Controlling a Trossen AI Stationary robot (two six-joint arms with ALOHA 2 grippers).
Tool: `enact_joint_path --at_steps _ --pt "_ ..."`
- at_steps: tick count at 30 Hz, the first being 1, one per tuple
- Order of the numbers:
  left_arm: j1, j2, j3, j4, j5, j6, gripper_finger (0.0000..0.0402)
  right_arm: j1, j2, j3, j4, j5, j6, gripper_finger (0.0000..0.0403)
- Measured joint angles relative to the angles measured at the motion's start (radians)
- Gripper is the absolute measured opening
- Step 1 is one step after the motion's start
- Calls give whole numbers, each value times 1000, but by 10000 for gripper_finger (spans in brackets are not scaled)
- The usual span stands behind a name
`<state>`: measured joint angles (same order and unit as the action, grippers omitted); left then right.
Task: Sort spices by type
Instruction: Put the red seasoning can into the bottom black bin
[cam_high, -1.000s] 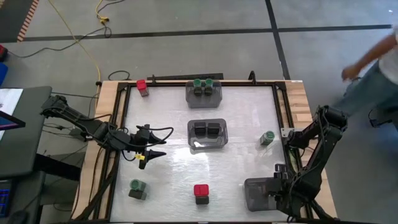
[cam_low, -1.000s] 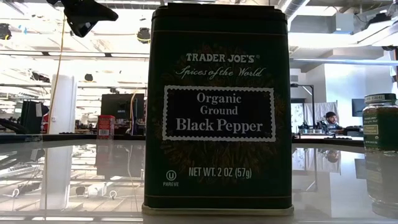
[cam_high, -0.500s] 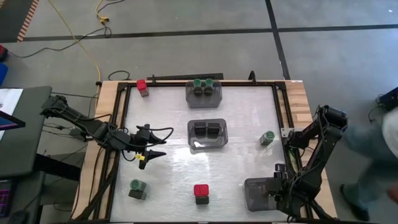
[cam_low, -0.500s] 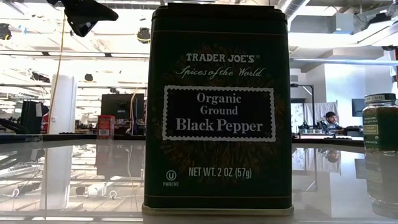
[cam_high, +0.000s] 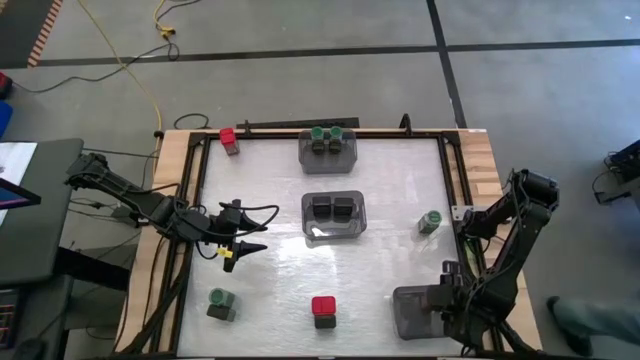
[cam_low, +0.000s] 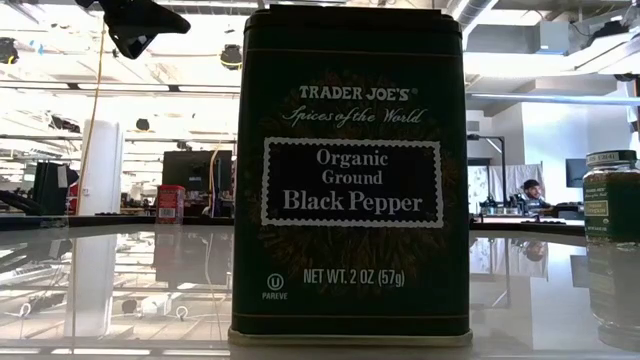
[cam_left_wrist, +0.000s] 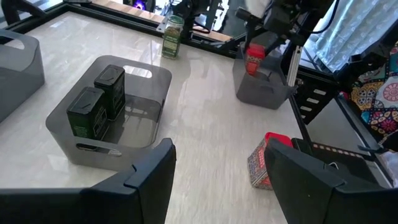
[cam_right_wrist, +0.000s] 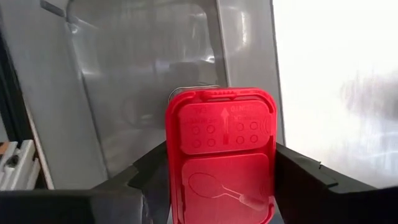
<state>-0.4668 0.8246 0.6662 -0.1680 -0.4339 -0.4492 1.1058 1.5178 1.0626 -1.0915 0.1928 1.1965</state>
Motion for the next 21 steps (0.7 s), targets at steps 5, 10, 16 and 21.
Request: enact_joint_path --at_steps 5,10,16,21 --pt "0 0 0 0 0 -1 233 0 0 0 -15 0 0 269" --pt "0 0 0 1 0 -2 233 0 0 0 -16 0 0 294" --pt "0 0 0 0 0 -2 233 0 0 0 -15 -3 16 302" --pt "0 0 0 1 0 -4 233 0 0 28 -45 -7 26 303"
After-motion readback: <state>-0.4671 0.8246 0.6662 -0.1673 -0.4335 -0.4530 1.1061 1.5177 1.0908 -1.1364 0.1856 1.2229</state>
